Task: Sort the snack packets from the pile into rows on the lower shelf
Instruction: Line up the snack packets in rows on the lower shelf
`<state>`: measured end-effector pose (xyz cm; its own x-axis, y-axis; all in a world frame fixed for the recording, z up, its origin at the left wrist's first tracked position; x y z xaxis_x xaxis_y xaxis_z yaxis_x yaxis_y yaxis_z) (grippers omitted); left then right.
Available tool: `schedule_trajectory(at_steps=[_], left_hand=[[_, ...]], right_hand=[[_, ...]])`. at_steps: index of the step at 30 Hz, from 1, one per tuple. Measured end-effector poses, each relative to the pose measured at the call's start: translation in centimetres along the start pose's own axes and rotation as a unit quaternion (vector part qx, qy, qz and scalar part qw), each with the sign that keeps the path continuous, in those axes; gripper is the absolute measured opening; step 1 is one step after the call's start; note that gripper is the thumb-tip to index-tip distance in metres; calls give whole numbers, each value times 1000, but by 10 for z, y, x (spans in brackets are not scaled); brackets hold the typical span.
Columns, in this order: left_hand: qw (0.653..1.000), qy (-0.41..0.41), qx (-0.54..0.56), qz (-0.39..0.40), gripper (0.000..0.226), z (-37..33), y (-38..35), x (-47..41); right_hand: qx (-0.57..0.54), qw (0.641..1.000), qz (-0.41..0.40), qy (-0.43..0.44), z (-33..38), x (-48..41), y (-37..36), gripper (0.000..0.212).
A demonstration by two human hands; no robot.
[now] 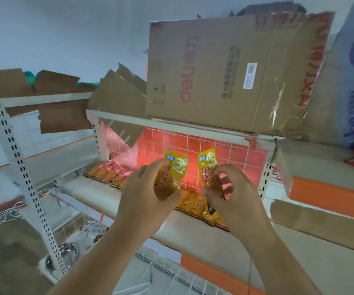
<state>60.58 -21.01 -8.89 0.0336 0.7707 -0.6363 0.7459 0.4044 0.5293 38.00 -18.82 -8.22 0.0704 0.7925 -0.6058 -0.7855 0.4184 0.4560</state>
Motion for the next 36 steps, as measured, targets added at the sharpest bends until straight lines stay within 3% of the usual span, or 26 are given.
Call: schedule_trajectory(at_steps=[6, 12, 17, 21, 26, 36], left_hand=[[996, 50, 12, 77, 73, 62, -66, 3], [981, 95, -9, 172, 73, 126, -136, -5], [967, 122, -33, 223, 79, 177, -191, -21], [957, 130, -42, 256, 87, 204, -233, -29], [949, 144, -67, 272, 77, 229, -276, -32], [937, 33, -148, 314, 64, 248, -312, -40]], right_hand=[[4, 995, 26, -97, -84, 17, -44, 32], [87, 983, 19, -160, -158, 10, -101, 35], [177, 953, 75, -235, -222, -7, -157, 50], [194, 929, 116, -292, -262, -12, -189, 49], [235, 910, 146, -309, -289, -17, -210, 56], [245, 901, 139, -329, -298, -18, -236, 52]])
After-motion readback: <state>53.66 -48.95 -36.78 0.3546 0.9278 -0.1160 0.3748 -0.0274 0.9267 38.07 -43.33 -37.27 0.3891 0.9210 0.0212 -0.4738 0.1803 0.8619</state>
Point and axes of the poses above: each hand's wrist, its own x-axis away from the middle knuckle, its own y-axis out of the back of the hand, z = x × y, the point moved 10 cm from there along -x, towards the middle knuckle
